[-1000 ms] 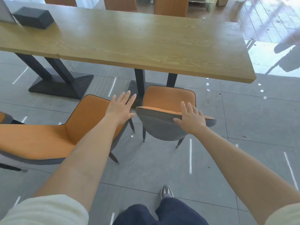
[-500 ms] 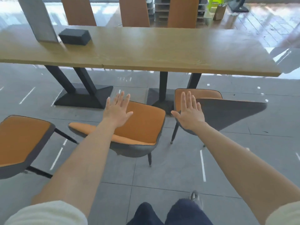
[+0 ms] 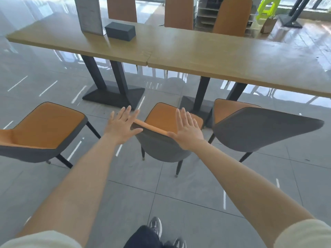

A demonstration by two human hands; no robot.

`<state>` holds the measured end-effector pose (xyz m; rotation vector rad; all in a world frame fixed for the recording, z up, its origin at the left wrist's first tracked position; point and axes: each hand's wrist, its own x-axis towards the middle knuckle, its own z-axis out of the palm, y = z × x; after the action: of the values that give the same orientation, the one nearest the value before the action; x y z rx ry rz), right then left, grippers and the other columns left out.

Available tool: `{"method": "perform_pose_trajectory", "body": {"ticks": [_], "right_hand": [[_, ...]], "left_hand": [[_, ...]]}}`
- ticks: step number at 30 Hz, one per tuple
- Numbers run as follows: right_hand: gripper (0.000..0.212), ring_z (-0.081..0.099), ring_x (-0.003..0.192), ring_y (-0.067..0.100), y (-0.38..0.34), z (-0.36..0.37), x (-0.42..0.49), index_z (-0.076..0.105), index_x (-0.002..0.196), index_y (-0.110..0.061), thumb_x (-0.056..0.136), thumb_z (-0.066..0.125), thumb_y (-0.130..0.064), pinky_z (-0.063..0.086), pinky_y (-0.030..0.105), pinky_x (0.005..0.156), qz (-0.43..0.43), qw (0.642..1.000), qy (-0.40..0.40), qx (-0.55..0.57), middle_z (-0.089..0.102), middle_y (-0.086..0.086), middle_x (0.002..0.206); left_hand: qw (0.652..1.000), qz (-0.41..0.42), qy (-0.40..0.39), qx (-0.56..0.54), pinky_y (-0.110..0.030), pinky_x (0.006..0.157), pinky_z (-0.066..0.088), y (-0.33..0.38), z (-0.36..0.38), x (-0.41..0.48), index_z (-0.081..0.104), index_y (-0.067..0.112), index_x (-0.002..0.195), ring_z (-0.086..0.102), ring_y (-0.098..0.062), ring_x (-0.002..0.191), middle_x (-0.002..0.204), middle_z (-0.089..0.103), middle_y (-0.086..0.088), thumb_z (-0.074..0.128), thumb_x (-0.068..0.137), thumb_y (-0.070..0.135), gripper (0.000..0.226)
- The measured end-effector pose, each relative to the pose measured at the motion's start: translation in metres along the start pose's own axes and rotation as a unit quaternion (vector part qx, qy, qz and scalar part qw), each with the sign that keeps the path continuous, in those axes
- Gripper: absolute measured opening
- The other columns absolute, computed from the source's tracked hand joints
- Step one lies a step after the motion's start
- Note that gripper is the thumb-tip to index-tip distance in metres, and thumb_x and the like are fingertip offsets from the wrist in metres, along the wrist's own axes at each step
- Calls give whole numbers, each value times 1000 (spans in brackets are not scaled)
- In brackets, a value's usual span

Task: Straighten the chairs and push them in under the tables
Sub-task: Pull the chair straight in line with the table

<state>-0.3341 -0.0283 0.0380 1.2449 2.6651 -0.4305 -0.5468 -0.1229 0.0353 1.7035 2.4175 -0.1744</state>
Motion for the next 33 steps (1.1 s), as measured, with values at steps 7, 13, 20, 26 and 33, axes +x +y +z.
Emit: {"method": "perform_pose_trajectory", "body": {"ticks": [7, 13, 20, 26, 33], "right_hand": [[102, -9, 146, 30, -48, 37, 14, -23, 145, -19, 87, 55, -50, 2, 45, 119, 39, 997, -64, 15, -17, 6, 158], [90, 14, 145, 31, -77, 61, 39, -1, 149, -18, 87, 61, -38, 14, 46, 119, 149, 988, -35, 30, 16, 9, 157], [60, 40, 128, 29, -79, 68, 49, 34, 135, -15, 84, 65, -24, 27, 44, 113, 202, 979, 9, 13, 48, 8, 133], [22, 55, 101, 32, -62, 63, 57, 47, 105, -7, 85, 56, -9, 39, 35, 85, 231, 973, 18, -6, 61, 13, 110], [21, 59, 94, 31, -36, 54, 74, 49, 107, -8, 89, 56, -16, 38, 35, 71, 194, 980, 7, -31, 61, 12, 105]], "left_hand": [[995, 81, -33, 56, -47, 118, 1, -38, 22, 24, -7, 29, 148, -4, -24, 148, 159, -7, -7, 48, 94, 28, 77], [978, 186, -62, 73, -47, 118, 5, -71, 37, 64, 3, 29, 149, 2, -26, 147, 159, 5, -10, 52, 92, 26, 75], [966, 242, -36, 85, -44, 104, 32, -69, 45, 101, 29, 25, 142, 46, -29, 124, 131, 50, -11, 57, 89, 34, 60], [964, 248, -50, 85, -37, 83, 42, -54, 49, 121, 50, 16, 118, 58, -31, 103, 111, 61, -10, 59, 87, 29, 35], [950, 308, -20, 55, -37, 76, 51, -48, 57, 148, 54, 13, 113, 63, -31, 91, 102, 67, -10, 58, 88, 22, 27]]}}
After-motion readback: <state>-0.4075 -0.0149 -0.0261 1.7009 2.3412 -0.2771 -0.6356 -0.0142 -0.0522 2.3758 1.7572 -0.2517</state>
